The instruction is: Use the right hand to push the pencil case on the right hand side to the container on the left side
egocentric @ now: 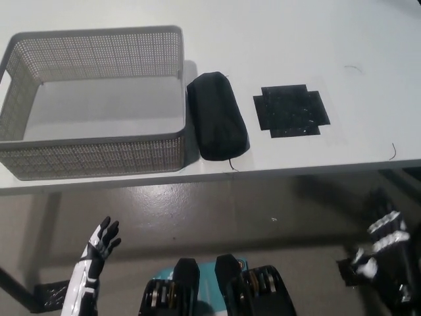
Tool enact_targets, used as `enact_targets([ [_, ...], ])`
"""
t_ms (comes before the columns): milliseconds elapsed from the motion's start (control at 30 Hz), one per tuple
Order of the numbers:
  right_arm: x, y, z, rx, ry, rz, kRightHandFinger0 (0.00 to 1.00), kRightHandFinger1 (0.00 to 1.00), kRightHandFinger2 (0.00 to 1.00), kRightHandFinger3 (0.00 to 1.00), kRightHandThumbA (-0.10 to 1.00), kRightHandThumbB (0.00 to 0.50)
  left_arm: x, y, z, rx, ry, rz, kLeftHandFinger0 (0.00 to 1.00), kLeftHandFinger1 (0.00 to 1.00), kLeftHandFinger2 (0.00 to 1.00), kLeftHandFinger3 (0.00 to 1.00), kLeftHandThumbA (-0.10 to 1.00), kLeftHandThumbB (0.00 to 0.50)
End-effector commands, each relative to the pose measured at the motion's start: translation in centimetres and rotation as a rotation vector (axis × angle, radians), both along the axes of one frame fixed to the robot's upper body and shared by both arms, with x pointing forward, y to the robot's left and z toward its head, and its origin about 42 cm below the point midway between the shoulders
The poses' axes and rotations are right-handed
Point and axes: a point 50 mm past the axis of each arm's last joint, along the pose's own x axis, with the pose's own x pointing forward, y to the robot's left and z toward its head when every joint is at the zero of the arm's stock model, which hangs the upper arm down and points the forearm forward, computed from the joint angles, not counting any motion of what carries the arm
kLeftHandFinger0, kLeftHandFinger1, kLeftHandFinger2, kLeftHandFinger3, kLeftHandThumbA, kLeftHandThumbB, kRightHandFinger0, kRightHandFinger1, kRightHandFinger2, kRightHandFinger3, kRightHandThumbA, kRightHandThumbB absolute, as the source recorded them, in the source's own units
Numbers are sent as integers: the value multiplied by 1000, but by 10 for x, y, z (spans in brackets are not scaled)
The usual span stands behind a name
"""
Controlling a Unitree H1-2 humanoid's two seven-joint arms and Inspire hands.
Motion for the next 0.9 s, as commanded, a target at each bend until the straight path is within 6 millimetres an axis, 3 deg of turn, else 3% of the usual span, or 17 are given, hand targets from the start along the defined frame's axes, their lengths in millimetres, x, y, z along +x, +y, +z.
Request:
enact_targets([
  [0,2,10,18,-76,-112,102,1000,1000,1000,1000,1000,303,8,3,21,-5,-111,-8,1000,1000,1000,1000,1000,232],
  [33,7,10,17,-88,-112,102,1000,1000,1000,1000,1000,279,11,4,23,-1,-116,-4,1000,1000,1000,1000,1000,232],
  [100,11,9,15,-101,-90,104,1000,1000,1000,1000,1000,304,15,5,25,-2,-124,-3,1000,1000,1000,1000,1000,238],
  [267,17,11,8,-84,-62,112,1000,1000,1000,1000,1000,284,14,6,27,-13,-121,10,1000,1000,1000,1000,1000,276],
  [467,19,14,4,-81,-56,112,1000,1000,1000,1000,1000,281,16,15,28,-13,-142,46,1000,1000,1000,1000,1000,242],
  [867,32,9,13,-98,-79,100,1000,1000,1000,1000,1000,263,22,24,29,-18,-142,50,1000,1000,1000,1000,1000,233],
])
